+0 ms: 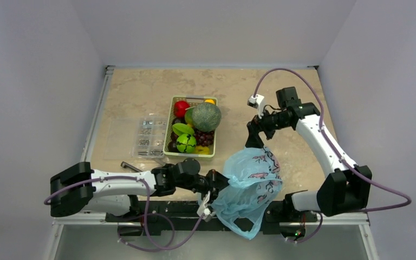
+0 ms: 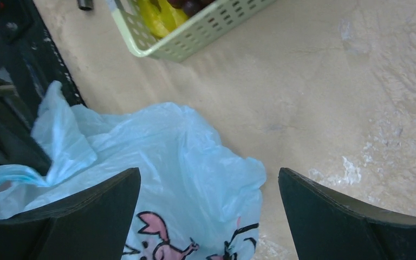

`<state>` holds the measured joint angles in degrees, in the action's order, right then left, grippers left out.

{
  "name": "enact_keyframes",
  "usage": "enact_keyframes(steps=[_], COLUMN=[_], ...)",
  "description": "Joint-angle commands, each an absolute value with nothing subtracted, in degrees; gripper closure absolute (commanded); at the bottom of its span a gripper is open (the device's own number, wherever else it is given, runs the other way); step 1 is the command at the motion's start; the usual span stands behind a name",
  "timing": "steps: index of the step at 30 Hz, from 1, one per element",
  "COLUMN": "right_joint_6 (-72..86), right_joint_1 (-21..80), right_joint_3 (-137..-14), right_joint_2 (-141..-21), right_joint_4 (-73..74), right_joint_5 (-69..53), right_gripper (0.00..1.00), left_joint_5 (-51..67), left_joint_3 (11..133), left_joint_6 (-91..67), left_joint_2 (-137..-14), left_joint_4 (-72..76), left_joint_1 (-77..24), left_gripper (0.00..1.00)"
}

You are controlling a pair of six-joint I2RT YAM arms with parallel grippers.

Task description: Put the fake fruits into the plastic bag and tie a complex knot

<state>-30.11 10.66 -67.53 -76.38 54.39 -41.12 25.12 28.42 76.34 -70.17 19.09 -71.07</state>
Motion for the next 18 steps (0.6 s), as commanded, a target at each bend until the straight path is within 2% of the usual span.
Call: enact_keyframes(steps=[1,8,9,10,11,14,15,16,18], right_joint_6=[-32.6,-32.8,-33.9,-35.1,-36.5,-36.7,-36.3,-35.0,-33.5], right_joint_1=[11.1,12.1,12.2,12.2,12.1,12.1,12.0,11.5,8.2], right_joint_3=[-63.4,-60.0,-60.0,-60.3,-61.0,-62.8,-63.6,-64.5,-66.4], right_joint_2=[-78.8,-83.9,-84.4,-84.7,-84.8,-83.5,-83.0,-82.3,-80.5], right_joint_4=[49.0,47.1,48.1,49.7,51.4,52.8,53.0,52.2,50.7], right_joint_5=[-33.1,-35.2,-37.0,-38.9,-41.0,-43.9,-43.5,-42.2,-40.7], right_gripper=[0.01,0.01,0.04,0.11,0.22,0.72,0.97,1.0,1.0], left_joint_5=[27.2,26.9,26.7,26.5,26.2,25.9,25.5,25.4,24.6], left_joint_3=[30.9,30.9,30.9,30.9,30.7,30.1,29.7,29.3,28.3], left_joint_6=[78.4,78.9,78.9,78.9,78.9,78.6,78.6,78.4,77.7], left_joint_2=[-70.0,-70.5,-70.5,-70.5,-70.4,-69.3,-68.6,-67.8,-65.1], left_joint_4=[21.5,21.6,21.5,21.5,21.5,20.7,20.2,19.5,17.4], left_joint_1=[-71.5,-71.4,-71.5,-71.5,-71.5,-71.5,-71.5,-71.5,-71.5], left_gripper=[1.0,1.0,1.0,1.0,1.0,1.0,1.0,1.0,1.0])
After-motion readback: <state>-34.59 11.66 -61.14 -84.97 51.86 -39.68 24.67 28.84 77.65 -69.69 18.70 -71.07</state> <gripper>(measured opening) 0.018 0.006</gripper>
